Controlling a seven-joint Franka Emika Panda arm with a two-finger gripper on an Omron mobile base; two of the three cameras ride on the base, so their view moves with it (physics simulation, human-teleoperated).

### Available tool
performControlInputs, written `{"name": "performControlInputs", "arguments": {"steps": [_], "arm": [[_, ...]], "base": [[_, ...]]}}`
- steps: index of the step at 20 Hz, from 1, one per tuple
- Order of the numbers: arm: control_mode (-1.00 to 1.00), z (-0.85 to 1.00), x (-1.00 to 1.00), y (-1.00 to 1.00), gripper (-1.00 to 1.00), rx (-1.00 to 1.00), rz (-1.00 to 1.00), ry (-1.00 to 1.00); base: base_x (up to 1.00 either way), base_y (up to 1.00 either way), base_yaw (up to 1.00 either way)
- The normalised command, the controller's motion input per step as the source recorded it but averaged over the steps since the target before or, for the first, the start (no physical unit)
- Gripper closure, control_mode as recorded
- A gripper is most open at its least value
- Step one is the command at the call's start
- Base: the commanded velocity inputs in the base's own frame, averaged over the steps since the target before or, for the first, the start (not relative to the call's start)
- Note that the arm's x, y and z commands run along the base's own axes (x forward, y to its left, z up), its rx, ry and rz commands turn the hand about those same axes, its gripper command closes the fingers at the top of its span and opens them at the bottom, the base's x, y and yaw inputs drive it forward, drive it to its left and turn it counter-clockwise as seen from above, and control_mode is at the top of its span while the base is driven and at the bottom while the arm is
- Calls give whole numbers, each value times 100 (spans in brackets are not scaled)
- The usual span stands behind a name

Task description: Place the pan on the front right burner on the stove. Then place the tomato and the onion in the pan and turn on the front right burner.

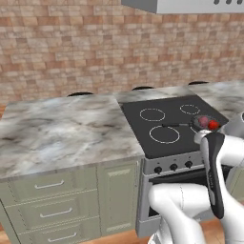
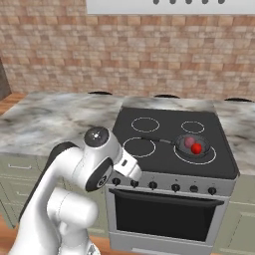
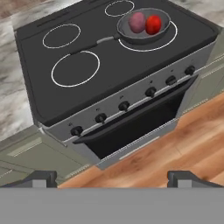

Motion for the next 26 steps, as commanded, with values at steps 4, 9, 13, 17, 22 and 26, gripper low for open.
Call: {"name": "performControlInputs", "arguments": {"steps": [4, 9, 13, 17, 22, 26], "arm": [[-100, -18, 0, -30, -100, 0, 0, -13], [-100, -25, 0, -26, -100, 0, 0, -9], [-100, -28, 0, -27, -100, 0, 0, -14], [-100, -32, -4, -38, -100, 0, 0, -14], [-100, -30, -8, -52, -100, 0, 2, -19], [-100, -31, 0, -27, -100, 0, 5, -9]], "base": [[0, 0, 0], [0, 0, 0], [0, 0, 0], [0, 0, 0], [0, 0, 0], [0, 0, 0]]}}
